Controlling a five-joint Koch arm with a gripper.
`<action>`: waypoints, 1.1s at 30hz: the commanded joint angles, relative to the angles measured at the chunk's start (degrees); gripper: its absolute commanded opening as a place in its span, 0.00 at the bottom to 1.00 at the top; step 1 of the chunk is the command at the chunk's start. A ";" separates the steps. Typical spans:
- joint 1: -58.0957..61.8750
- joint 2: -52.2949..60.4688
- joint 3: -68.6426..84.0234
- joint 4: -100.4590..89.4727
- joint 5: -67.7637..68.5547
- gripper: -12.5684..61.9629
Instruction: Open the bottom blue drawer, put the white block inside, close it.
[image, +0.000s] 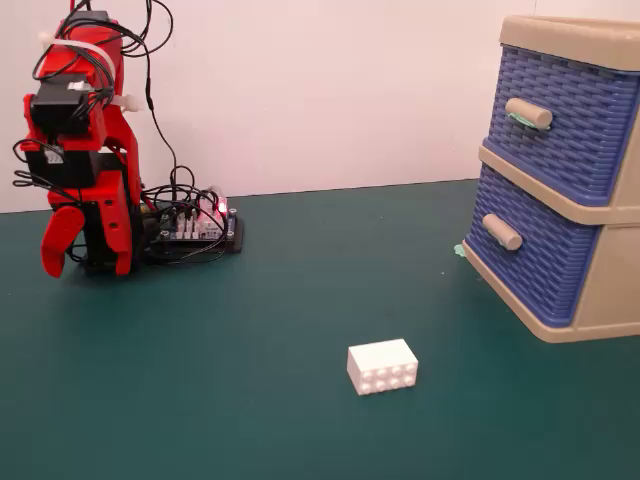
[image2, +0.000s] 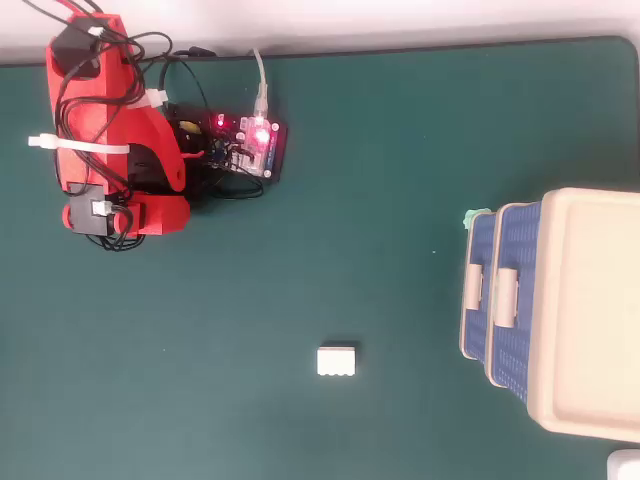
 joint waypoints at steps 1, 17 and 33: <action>-1.05 2.81 0.62 9.05 -0.18 0.63; -1.05 2.72 -9.67 13.89 -0.18 0.63; -41.40 -0.53 -37.97 2.55 39.90 0.62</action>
